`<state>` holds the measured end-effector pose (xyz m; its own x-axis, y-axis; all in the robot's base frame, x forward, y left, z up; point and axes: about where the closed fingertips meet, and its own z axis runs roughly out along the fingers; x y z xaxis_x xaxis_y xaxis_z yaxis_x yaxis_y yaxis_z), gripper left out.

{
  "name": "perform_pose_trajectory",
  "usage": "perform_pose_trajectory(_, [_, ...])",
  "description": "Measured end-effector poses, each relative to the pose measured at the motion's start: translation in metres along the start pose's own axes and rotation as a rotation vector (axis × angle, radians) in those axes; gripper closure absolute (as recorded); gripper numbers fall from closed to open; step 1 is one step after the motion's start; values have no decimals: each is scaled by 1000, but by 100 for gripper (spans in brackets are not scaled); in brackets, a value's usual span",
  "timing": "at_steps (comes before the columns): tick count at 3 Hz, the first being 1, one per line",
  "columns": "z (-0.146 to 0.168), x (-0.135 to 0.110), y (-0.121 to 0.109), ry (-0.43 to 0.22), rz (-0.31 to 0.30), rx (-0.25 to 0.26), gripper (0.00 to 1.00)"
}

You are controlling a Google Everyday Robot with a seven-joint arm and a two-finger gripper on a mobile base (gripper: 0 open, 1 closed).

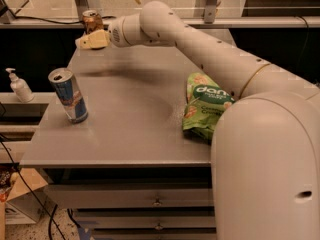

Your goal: Knock orange can over

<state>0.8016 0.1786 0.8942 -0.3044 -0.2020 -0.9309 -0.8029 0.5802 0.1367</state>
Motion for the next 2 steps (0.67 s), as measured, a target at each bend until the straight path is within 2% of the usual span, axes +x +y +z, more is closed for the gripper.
perform_pose_trajectory(1, [17, -2, -10, -13, 10, 13, 0])
perform_pose_trajectory(2, [36, -4, -19, 0, -27, 0, 0])
